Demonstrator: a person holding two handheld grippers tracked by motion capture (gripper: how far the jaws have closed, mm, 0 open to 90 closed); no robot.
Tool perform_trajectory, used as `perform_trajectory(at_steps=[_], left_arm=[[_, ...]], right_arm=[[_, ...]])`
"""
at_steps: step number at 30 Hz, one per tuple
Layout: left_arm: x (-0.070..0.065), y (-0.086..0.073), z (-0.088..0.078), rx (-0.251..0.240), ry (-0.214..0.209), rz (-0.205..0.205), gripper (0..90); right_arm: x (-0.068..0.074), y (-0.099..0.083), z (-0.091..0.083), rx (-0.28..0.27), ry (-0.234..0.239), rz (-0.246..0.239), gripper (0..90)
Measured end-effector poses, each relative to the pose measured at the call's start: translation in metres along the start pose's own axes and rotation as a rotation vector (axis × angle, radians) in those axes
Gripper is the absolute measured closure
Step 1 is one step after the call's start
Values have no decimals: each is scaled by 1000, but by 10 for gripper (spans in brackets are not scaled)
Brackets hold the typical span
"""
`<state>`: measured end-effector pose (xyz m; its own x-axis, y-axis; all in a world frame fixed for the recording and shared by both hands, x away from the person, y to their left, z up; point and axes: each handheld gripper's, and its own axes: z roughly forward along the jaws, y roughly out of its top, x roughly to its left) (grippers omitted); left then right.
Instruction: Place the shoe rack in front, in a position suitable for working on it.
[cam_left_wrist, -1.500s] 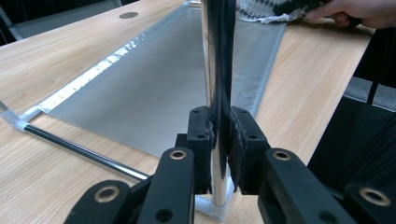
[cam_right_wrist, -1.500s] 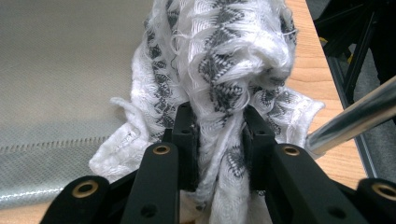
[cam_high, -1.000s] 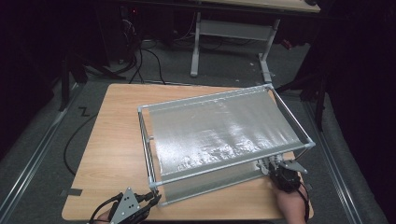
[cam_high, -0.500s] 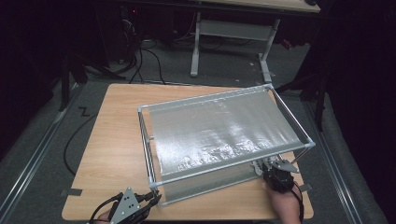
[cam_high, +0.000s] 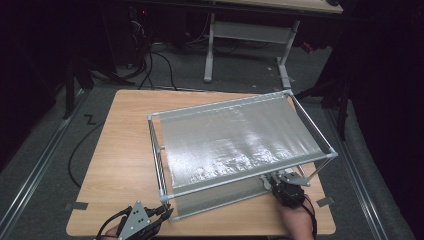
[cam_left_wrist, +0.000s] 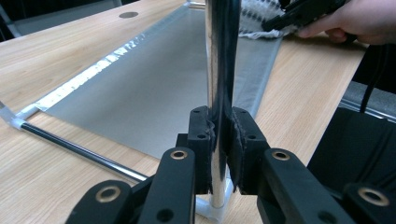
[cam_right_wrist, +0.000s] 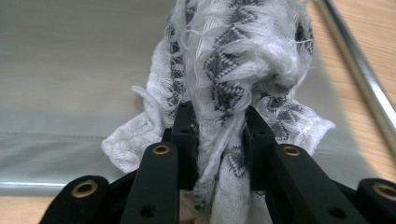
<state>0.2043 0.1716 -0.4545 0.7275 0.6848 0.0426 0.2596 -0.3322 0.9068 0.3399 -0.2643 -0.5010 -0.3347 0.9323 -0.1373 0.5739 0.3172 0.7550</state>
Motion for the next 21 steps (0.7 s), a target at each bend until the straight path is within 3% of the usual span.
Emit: perform_trajectory(at_steps=[6,16,21], left_arm=[[-4,1,3,-2,-5,5,799],[-10,4,7,4,-27,21,798],[-10,5,7,5,-30,16,798]], right_arm=[[28,5,1,0,56,-53,715],[90,14,-1,-7,170,-176,710],[111,17,-2,-20,214,-225,711]])
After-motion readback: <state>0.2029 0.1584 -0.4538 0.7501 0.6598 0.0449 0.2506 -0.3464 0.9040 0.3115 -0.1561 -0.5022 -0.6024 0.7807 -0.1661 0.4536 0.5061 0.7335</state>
